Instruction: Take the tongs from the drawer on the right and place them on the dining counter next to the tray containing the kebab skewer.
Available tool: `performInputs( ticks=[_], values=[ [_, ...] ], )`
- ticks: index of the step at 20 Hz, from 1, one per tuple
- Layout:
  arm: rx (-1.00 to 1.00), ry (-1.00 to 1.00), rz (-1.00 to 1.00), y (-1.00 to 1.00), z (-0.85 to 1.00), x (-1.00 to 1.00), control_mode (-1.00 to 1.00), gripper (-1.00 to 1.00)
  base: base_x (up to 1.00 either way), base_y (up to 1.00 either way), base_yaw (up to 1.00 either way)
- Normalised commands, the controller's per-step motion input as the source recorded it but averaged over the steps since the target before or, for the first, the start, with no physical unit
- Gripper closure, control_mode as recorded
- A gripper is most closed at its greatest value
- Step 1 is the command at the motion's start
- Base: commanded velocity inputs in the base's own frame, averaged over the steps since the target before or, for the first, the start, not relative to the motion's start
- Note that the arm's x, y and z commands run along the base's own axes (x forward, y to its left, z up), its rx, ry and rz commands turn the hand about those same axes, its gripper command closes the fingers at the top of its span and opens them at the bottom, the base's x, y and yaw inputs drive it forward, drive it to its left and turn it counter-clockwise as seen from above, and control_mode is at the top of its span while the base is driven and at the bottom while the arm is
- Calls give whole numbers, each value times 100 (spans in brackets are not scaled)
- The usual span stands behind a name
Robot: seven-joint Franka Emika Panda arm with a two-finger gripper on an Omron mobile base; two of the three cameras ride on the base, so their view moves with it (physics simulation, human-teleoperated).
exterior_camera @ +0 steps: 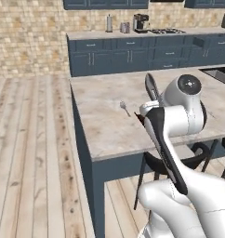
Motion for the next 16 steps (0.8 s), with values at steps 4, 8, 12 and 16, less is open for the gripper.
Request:
performInputs(
  ticks=[4,8,12,16],
  values=[
    [0,0,0,0,0,0,100,100,19,-32,7],
    [0,0,0,0,0,0,100,100,31,-11,6],
    [0,0,0,0,0,0,100,100,26,-15,4],
    [0,0,0,0,0,0,100,100,33,-24,5]
  ],
)
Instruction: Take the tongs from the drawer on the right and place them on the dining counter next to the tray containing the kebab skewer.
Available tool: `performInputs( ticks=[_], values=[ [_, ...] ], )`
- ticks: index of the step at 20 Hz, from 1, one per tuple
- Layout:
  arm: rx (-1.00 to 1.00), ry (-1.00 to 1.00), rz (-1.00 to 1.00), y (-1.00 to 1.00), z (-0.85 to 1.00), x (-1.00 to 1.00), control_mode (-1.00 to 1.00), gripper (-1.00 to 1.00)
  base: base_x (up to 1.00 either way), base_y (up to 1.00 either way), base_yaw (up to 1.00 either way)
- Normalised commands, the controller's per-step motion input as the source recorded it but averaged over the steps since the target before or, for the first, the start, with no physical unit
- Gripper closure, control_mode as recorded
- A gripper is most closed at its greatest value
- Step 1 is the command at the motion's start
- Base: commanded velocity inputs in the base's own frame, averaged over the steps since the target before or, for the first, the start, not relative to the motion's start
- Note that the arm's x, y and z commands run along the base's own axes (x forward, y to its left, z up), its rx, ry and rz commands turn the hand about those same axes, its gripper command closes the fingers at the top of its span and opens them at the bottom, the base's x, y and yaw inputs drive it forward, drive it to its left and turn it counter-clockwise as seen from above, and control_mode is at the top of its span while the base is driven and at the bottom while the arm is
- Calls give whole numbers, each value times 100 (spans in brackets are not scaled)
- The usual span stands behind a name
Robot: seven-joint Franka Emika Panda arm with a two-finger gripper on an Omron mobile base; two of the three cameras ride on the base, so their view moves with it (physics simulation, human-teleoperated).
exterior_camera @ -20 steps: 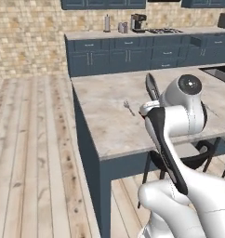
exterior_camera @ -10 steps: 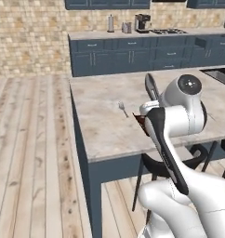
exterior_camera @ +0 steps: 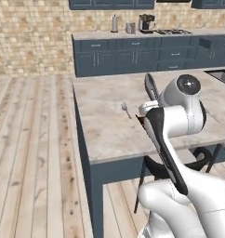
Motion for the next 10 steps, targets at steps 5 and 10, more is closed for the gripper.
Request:
performInputs(
  ticks=[5,10],
  values=[
    [0,0,0,0,0,0,100,100,28,-32,5],
    [0,0,0,0,0,0,100,100,31,-38,3]
  ],
)
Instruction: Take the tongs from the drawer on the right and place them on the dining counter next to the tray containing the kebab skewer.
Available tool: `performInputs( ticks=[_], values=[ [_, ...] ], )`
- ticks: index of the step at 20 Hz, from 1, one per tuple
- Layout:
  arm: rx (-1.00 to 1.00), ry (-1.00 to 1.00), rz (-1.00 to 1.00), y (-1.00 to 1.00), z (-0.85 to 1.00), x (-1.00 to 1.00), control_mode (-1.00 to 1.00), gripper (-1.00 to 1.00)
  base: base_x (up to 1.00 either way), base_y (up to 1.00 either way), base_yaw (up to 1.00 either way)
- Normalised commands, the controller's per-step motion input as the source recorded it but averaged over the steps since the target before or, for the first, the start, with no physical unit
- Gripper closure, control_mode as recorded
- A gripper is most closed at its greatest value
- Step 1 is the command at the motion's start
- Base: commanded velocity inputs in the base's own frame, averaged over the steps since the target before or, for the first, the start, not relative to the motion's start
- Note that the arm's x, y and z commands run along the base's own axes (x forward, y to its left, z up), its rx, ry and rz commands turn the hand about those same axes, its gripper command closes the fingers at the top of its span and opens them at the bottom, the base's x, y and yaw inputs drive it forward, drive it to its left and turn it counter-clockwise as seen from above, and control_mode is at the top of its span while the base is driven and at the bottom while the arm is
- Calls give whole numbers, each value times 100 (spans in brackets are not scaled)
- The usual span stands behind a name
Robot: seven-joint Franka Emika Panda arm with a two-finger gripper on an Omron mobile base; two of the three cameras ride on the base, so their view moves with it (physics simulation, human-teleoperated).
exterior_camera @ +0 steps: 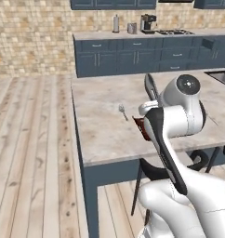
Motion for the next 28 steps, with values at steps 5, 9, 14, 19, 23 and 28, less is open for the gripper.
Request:
performInputs(
  ticks=[5,9,14,19,23,28],
  values=[
    [0,0,0,0,0,0,100,100,32,-36,2],
    [0,0,0,0,0,0,100,100,37,-10,0],
    [0,0,0,0,0,0,100,100,56,0,0],
    [0,0,0,0,0,0,100,100,49,0,0],
    [0,0,0,0,0,0,100,100,3,0,0],
    [4,14,0,0,-20,19,-100,100,0,0,0]
  ],
)
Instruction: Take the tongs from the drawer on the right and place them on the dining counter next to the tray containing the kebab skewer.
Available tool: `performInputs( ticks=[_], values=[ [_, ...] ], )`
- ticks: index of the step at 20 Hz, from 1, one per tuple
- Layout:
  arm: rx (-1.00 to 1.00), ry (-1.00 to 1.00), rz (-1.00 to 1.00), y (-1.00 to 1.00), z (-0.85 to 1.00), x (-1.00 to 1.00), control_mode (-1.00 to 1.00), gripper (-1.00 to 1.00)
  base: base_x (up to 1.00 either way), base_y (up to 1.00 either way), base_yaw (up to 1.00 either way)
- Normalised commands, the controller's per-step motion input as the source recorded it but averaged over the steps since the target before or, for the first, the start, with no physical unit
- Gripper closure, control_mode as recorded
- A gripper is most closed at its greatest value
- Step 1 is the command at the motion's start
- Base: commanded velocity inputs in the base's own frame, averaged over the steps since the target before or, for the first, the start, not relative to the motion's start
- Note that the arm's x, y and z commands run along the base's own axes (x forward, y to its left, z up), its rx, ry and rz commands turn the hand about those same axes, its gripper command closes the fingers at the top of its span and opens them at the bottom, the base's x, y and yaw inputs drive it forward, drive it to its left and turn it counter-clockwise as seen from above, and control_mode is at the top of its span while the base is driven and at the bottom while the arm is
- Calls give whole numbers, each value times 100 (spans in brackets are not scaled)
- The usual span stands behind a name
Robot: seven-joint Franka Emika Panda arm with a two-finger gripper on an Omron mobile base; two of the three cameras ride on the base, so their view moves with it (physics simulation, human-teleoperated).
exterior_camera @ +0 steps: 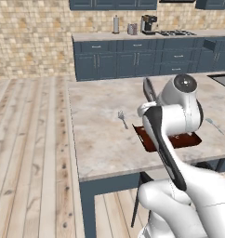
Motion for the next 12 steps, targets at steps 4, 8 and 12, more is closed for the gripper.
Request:
performInputs(
  ticks=[4,8,12],
  values=[
    [13,26,2,0,-35,47,-100,100,0,0,0],
    [11,18,3,0,-33,54,-100,100,0,0,0],
    [1,24,0,2,-34,55,-100,100,0,0,0]
  ],
)
